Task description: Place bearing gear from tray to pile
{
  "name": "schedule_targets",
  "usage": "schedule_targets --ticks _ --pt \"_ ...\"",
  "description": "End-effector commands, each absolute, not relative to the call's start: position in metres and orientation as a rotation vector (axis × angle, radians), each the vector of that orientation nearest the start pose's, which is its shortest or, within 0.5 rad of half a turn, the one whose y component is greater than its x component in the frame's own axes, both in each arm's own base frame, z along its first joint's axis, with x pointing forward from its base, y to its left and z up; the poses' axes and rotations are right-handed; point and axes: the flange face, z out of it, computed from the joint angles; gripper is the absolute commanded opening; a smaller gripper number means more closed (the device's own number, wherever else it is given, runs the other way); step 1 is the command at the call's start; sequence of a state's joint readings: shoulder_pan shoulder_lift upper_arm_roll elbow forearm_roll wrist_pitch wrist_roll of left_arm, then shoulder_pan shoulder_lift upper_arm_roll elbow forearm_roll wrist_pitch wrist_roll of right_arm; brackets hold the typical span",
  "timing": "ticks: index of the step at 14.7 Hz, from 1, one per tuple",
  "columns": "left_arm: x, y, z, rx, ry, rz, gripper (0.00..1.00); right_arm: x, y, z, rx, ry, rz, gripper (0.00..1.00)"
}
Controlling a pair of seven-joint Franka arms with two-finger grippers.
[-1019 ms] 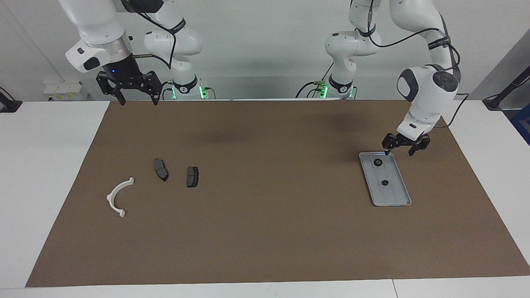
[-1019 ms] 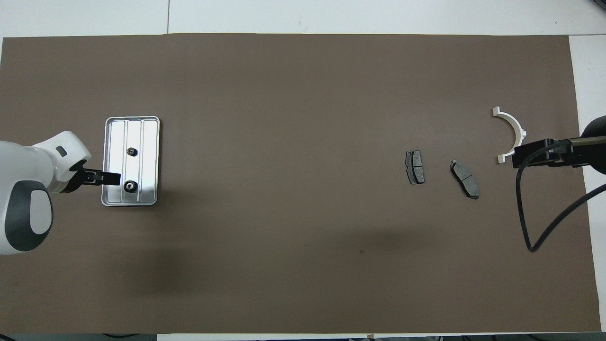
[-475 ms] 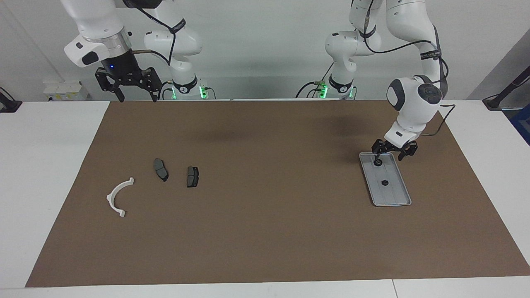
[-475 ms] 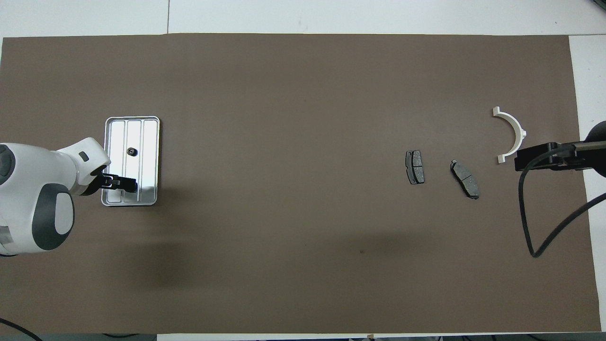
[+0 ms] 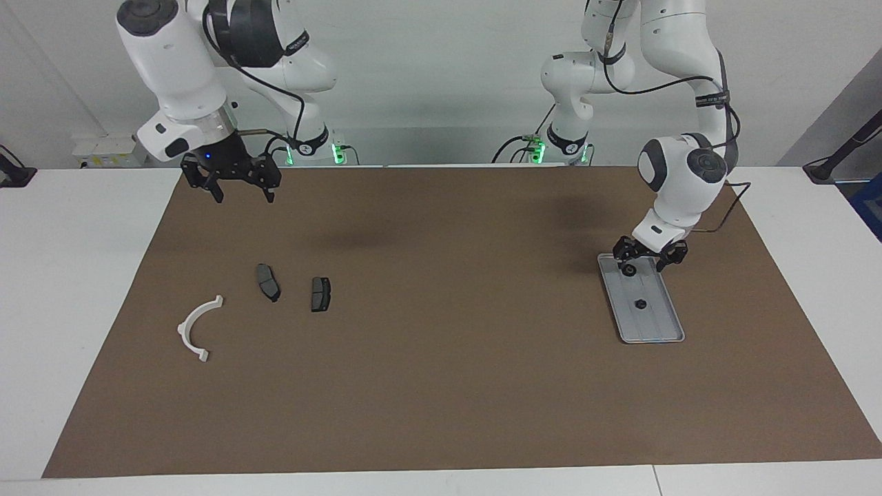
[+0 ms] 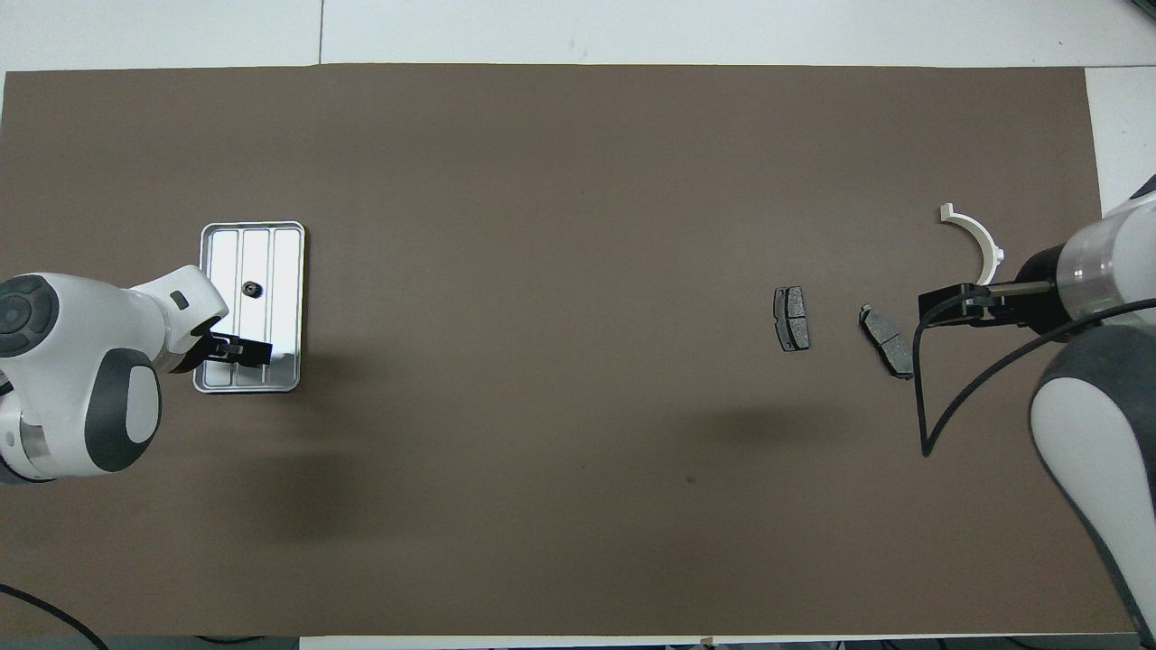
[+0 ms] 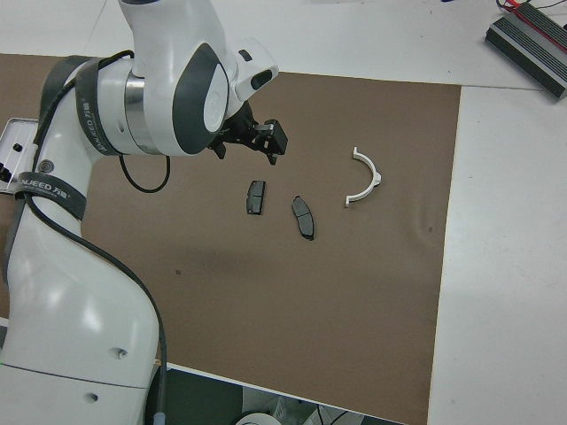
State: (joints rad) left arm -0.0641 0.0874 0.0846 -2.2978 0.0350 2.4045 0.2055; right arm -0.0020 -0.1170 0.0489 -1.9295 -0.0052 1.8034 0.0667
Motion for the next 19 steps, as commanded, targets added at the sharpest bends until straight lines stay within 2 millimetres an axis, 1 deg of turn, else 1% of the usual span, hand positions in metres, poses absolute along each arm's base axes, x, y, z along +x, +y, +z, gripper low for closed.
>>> schedule_targets --ticks 1,4,6,7,8,11,19 --pt "0.521 0.009 0.308 -3.084 0.351 -0.042 0.96 0.523 0.027 0.486 -3.133 0.087 0.001 1.00" --pt "0.520 0.008 0.305 -3.086 0.350 -0.030 0.96 0.545 0.028 0.431 -3.129 0.101 0.021 1.00" --pt "0.520 0.006 0.304 -3.098 0.340 -0.025 0.96 0.561 0.030 0.402 -3.123 0.101 -0.034 1.00" --pt "0.519 -0.001 0.303 -3.103 0.349 -0.022 0.96 0.567 0.031 0.390 -3.120 0.113 -0.053 1.00" --pt "0.517 -0.003 0.301 -3.108 0.345 -0.015 0.96 0.572 0.032 0.377 -3.117 0.138 -0.059 1.00" --pt "0.514 -0.004 0.299 -3.114 0.338 -0.006 0.96 0.574 0.032 0.376 -3.113 0.167 -0.073 1.00" --pt "0.508 -0.003 0.291 -3.117 0.332 0.001 0.94 0.576 0.035 0.378 -3.113 0.158 -0.083 1.00"
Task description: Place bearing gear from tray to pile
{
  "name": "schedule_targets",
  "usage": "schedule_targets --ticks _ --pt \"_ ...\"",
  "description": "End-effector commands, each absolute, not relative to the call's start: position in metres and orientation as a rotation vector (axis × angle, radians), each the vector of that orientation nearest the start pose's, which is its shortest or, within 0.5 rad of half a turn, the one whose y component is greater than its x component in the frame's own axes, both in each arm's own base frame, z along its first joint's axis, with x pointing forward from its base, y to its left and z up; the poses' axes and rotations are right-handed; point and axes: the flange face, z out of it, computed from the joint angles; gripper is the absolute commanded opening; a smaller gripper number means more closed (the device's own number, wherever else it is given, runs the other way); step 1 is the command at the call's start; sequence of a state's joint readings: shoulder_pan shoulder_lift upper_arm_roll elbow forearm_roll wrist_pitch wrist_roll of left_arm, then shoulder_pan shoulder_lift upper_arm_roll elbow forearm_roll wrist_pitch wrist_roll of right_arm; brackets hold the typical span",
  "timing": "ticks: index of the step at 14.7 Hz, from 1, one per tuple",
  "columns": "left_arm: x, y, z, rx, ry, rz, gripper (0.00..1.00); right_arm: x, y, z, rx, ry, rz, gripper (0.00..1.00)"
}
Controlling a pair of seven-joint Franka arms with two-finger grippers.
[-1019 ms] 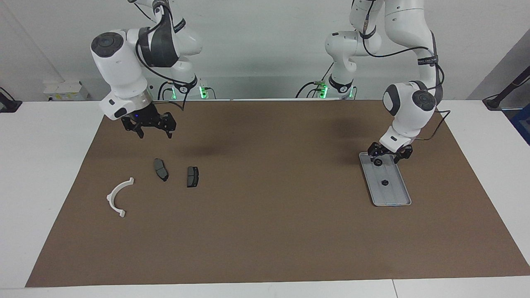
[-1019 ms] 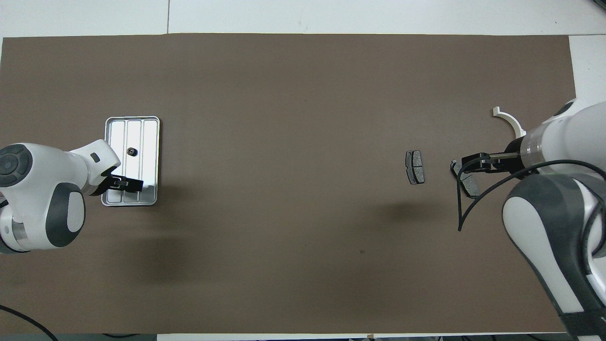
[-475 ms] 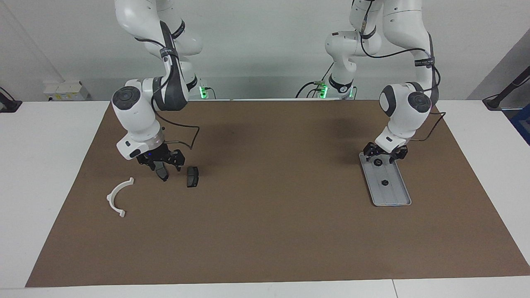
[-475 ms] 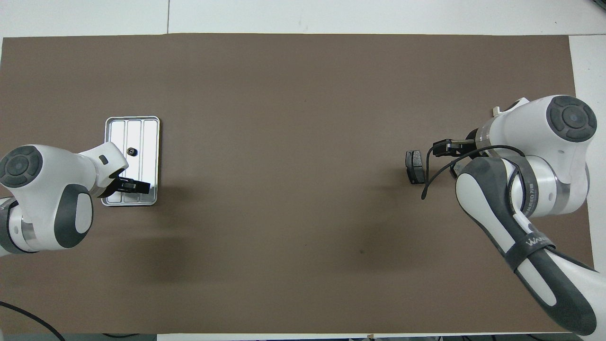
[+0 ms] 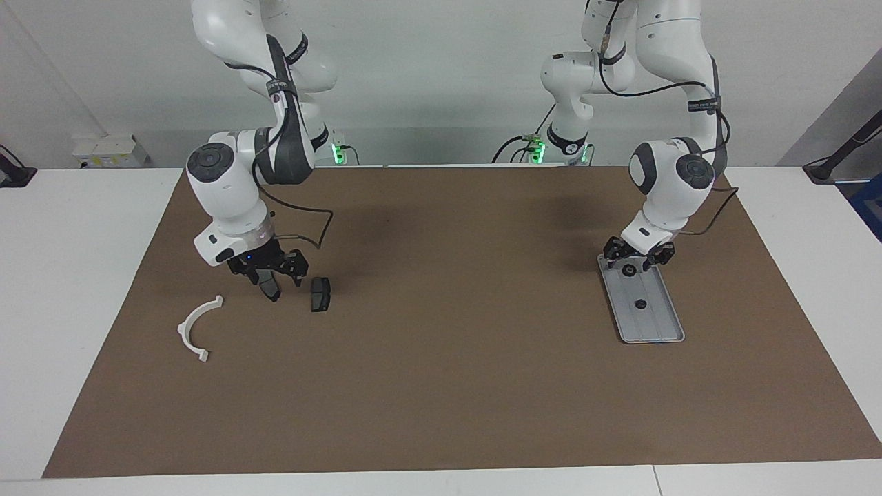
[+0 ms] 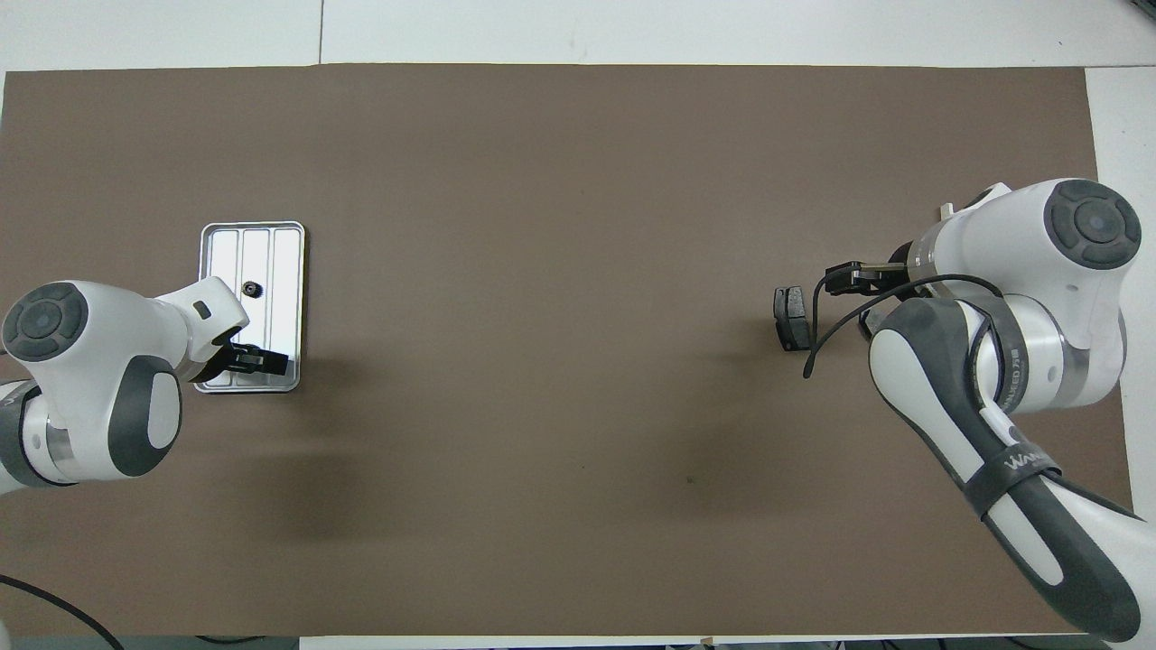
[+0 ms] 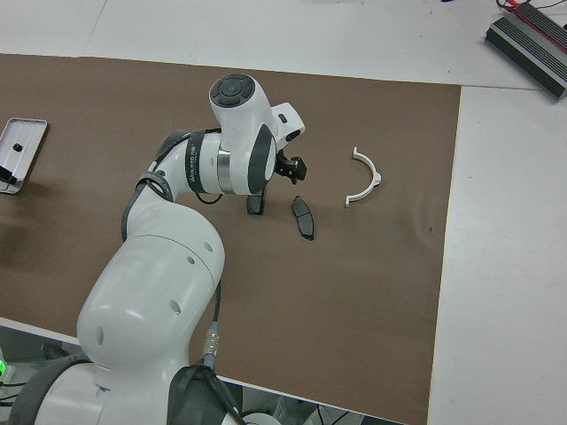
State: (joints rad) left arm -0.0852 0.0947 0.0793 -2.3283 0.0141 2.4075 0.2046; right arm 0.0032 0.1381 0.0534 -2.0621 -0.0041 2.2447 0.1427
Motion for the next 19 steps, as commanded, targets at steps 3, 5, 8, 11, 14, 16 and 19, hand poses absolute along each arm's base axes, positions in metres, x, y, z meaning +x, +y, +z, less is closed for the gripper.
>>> schedule_targets --ticks 3,5,8,11,14,16,19 --pt "0.509 -0.003 0.291 -3.120 0.327 -0.002 0.83 0.576 0.036 0.378 -3.113 0.156 -0.083 1.00" --pt "0.509 -0.002 0.291 -3.138 0.296 -0.007 0.58 0.576 0.036 0.377 -3.113 0.154 -0.083 1.00" --pt "0.510 -0.002 0.293 -3.142 0.286 -0.008 0.10 0.577 0.036 0.378 -3.112 0.156 -0.092 1.00" --pt "0.525 -0.004 0.309 -3.156 0.273 -0.005 0.00 0.577 0.036 0.378 -3.111 0.156 -0.097 1.00" --pt "0.549 -0.005 0.353 -3.167 0.285 0.083 0.00 0.577 0.036 0.379 -3.112 0.154 -0.097 1.00" --pt "0.560 -0.011 0.387 -3.211 0.246 0.081 0.00 0.577 0.034 0.379 -3.113 0.147 -0.090 1.00" --pt "0.572 -0.052 0.436 -3.253 0.085 0.081 0.00 0.577 0.034 0.379 -3.113 0.149 -0.090 1.00"
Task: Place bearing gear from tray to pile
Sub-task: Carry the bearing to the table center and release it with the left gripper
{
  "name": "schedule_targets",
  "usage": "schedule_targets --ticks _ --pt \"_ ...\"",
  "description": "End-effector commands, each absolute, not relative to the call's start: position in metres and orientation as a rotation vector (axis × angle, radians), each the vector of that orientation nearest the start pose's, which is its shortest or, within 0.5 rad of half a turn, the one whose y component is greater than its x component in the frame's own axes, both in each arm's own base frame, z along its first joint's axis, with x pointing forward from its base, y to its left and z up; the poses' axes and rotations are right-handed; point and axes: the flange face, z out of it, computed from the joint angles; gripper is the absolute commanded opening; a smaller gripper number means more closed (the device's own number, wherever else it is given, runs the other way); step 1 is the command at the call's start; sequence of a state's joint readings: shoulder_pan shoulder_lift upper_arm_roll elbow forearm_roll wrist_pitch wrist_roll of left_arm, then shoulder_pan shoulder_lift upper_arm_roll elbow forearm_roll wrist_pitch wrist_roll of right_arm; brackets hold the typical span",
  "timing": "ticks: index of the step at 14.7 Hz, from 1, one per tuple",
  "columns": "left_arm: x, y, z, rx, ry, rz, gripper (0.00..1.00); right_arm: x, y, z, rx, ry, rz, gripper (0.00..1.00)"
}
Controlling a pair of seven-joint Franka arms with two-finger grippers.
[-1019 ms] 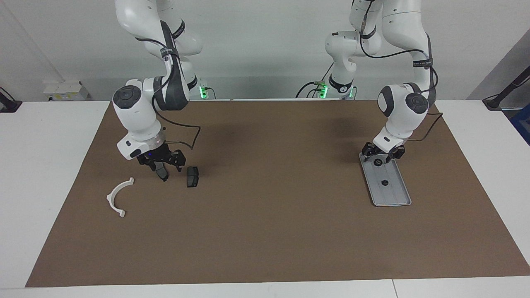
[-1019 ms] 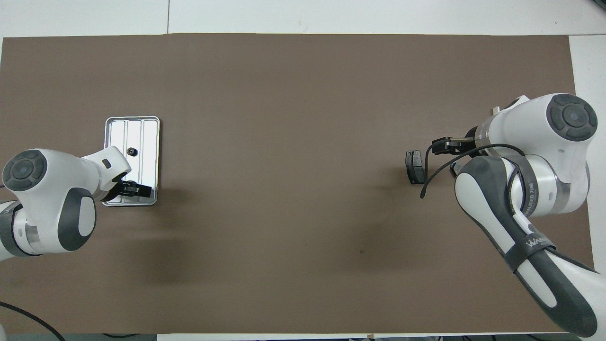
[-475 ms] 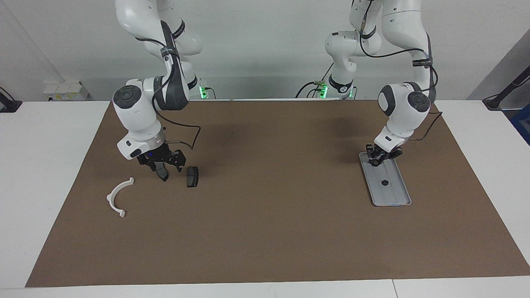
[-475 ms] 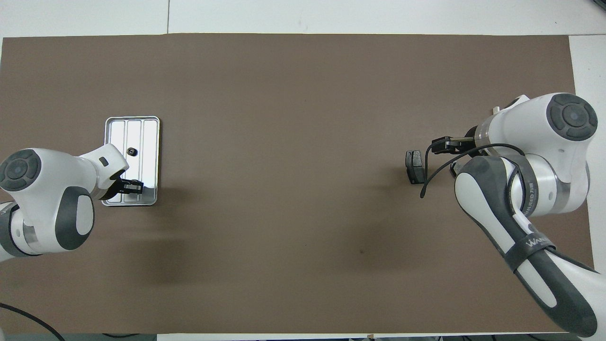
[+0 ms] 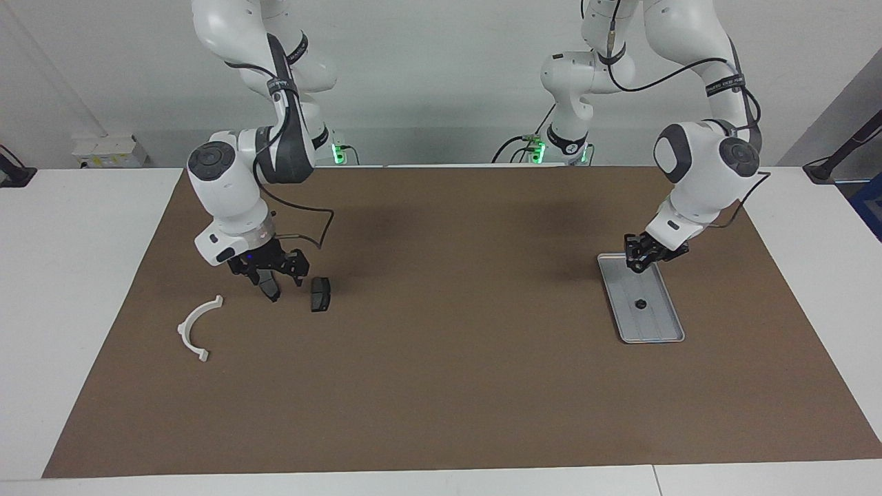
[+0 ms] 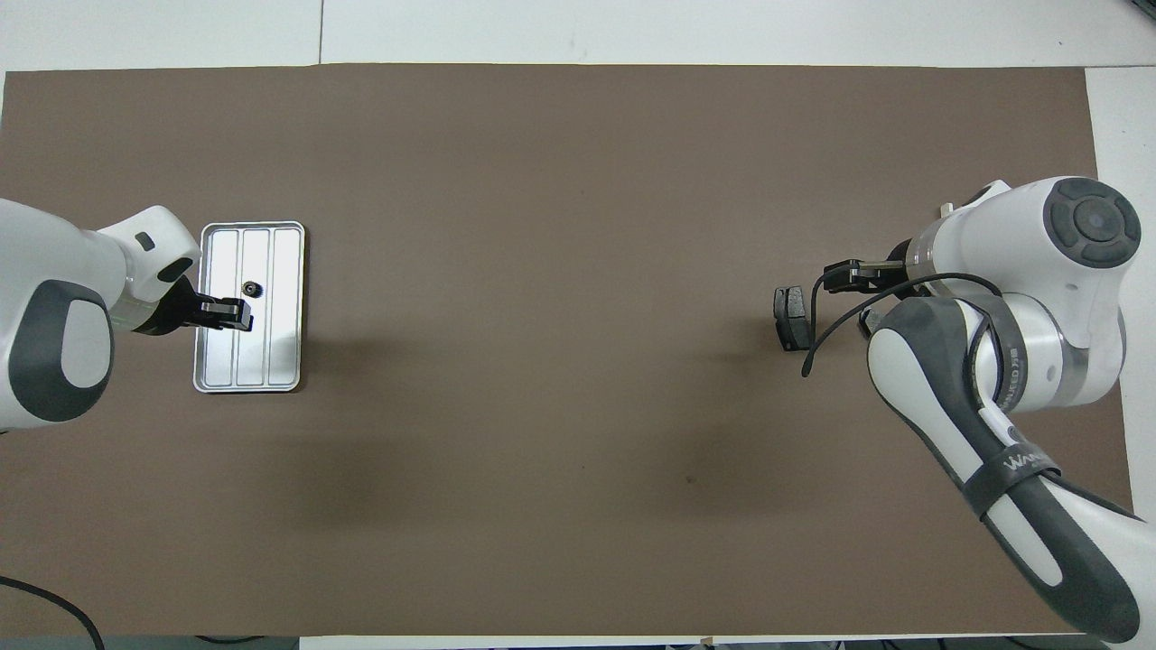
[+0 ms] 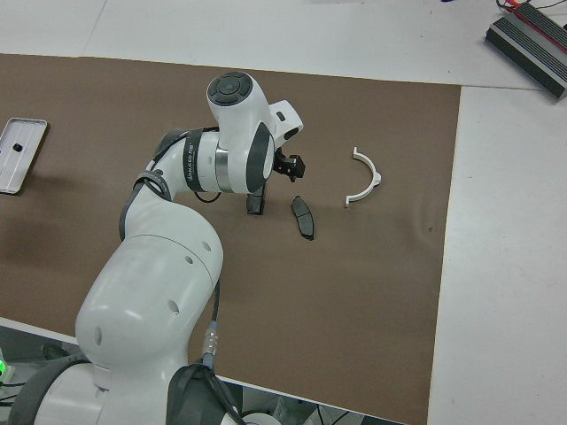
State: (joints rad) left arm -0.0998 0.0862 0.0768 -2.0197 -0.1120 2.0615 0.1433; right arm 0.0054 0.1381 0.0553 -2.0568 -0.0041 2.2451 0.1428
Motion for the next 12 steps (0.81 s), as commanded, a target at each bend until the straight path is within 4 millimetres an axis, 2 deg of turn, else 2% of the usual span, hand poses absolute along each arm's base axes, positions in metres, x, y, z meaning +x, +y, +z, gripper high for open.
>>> schedule_targets --ticks 1,3,4,6,8,10,12 --pt "0.573 -0.078 0.449 -3.251 0.022 0.077 0.00 0.577 0.034 0.379 -3.113 0.149 -0.093 1.00" --pt "0.564 -0.146 0.457 -3.234 -0.123 0.058 0.00 0.578 0.034 0.378 -3.113 0.149 -0.090 1.00" --pt "0.554 -0.188 0.458 -3.201 -0.184 0.018 0.00 0.578 0.034 0.378 -3.113 0.147 -0.093 1.00" --pt "0.526 -0.257 0.452 -3.147 -0.258 -0.066 0.00 0.578 0.034 0.378 -3.113 0.147 -0.093 1.00" --pt "0.491 -0.305 0.444 -3.111 -0.249 -0.089 0.00 0.578 0.034 0.378 -3.113 0.147 -0.093 1.00" --pt "0.460 -0.353 0.425 -3.088 -0.265 -0.135 0.00 0.578 0.034 0.378 -3.113 0.147 -0.093 1.00" --pt "0.448 -0.387 0.388 -3.071 -0.270 -0.154 0.00 0.578 0.033 0.378 -3.113 0.149 -0.093 1.00"
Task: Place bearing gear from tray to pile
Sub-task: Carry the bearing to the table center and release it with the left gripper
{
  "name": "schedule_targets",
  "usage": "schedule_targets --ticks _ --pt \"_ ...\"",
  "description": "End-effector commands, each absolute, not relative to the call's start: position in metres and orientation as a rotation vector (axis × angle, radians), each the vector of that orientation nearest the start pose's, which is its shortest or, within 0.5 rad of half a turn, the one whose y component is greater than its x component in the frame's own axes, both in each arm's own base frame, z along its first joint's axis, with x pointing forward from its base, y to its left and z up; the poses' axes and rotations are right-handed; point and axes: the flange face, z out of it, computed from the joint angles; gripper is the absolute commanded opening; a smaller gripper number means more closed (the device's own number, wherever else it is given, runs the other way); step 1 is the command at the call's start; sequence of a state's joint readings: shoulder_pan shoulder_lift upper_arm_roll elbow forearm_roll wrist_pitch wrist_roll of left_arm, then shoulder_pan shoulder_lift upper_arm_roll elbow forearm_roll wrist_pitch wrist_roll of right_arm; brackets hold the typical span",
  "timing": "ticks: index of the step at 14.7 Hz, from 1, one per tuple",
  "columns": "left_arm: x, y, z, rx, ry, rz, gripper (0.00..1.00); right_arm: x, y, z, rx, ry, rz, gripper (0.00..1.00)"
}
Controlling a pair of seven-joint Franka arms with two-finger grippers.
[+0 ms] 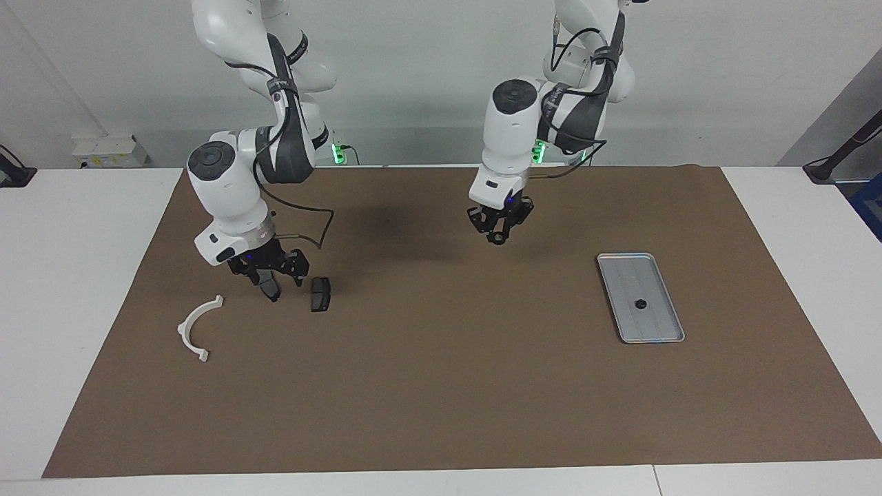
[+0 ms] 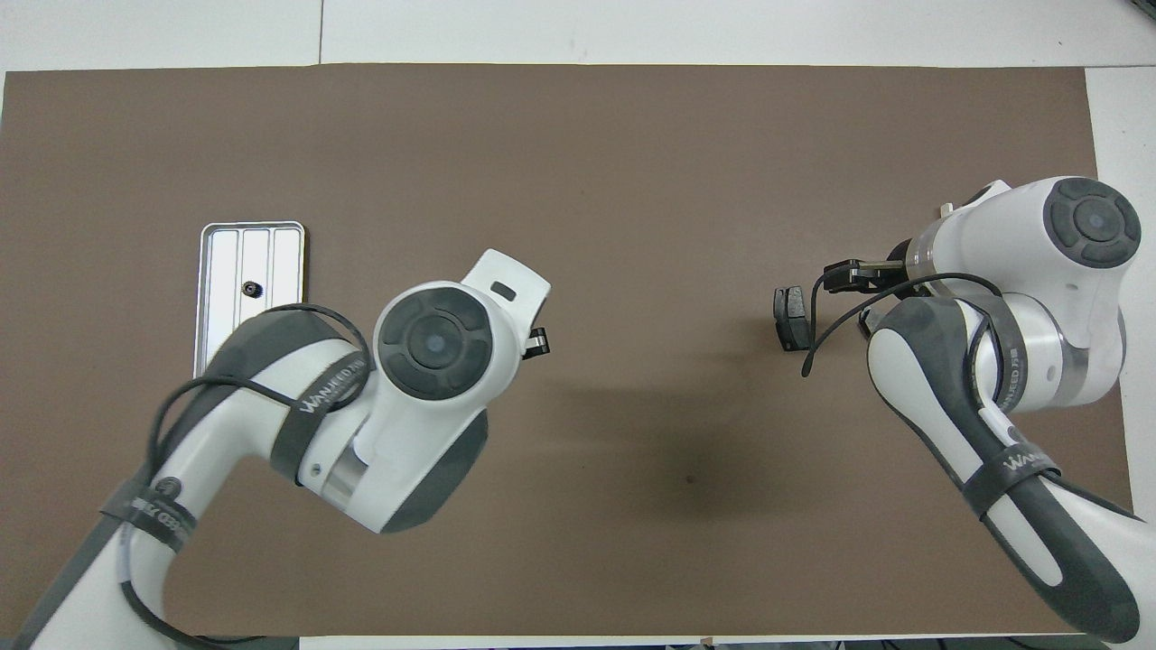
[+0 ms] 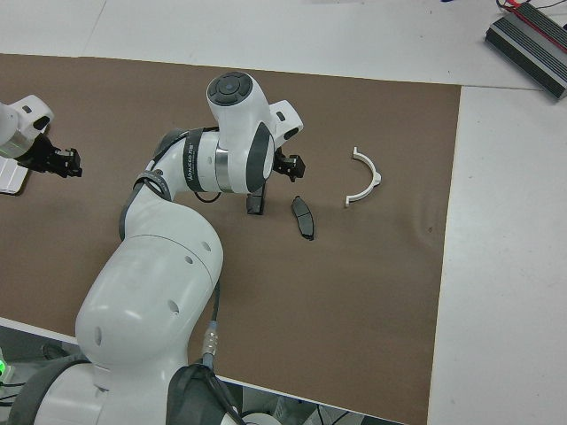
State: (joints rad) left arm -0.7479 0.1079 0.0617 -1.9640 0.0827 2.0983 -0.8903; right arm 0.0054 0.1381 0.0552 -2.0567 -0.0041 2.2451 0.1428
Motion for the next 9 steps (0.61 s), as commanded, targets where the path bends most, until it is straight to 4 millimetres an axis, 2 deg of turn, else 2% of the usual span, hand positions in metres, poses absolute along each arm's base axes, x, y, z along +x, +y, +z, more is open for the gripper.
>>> schedule_targets --ticks 1,4,9 --pt "0.446 -0.396 0.371 -3.069 -0.259 -0.150 0.00 0.578 0.034 0.378 -3.113 0.147 -0.093 1.00" --pt "0.444 -0.418 0.328 -3.086 -0.277 -0.174 0.00 0.578 0.033 0.378 -3.113 0.149 -0.093 1.00" --pt "0.431 -0.440 0.302 -3.105 -0.248 -0.185 0.00 0.578 0.033 0.378 -3.113 0.151 -0.093 1.00"
